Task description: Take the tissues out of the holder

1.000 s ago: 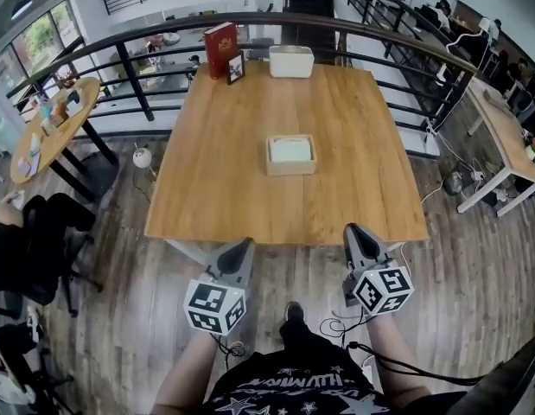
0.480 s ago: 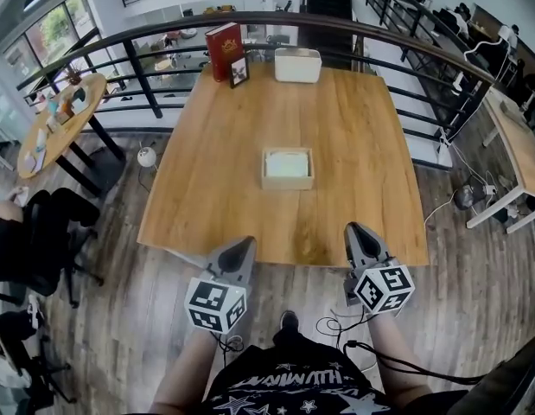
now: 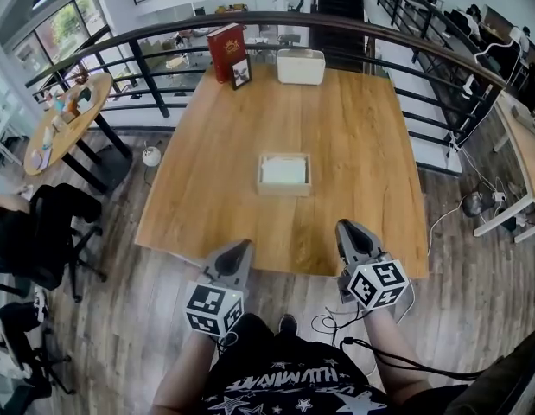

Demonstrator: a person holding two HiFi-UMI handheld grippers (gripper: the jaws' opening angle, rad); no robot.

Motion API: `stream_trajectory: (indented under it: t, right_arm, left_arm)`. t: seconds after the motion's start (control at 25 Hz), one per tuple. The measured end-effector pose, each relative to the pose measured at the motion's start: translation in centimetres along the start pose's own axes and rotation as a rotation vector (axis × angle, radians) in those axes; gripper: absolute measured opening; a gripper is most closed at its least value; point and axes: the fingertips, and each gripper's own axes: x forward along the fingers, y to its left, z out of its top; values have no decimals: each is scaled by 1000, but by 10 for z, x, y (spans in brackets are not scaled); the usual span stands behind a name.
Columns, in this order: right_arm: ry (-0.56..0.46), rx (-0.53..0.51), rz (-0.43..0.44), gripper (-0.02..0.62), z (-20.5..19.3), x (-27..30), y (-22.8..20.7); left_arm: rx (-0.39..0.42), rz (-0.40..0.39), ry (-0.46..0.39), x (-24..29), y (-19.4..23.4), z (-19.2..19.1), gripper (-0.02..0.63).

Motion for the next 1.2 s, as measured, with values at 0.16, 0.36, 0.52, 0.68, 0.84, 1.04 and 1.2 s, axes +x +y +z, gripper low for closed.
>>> stream_trajectory:
  t: [0.16, 0.36, 0.52, 0.68, 0.84, 1.04, 1.2]
  right_arm:
    - [0, -6, 24, 29, 6, 13, 1]
    - [17, -20, 71, 29, 7, 32, 7]
    - [17, -30, 67, 29, 15, 51, 1]
    - [51, -25, 71, 29, 19, 79, -8]
    - [84, -19, 114, 29, 24, 116, -6]
    - [137, -45, 138, 29, 27, 164, -11]
    - [166, -29, 161, 31, 28, 199, -14]
  left_arm:
    - [-10, 17, -8, 4, 7, 7, 14]
    - [-9, 12, -9, 19, 19, 10, 14]
    - [-10, -4, -22, 41, 34, 19, 14]
    - [-4, -29, -32, 67, 54, 32, 14]
    - [-7, -51, -38, 94, 80, 46, 14]
    - [-3, -75, -27, 131, 109, 60, 14]
    - [5, -85, -28, 156, 133, 71, 14]
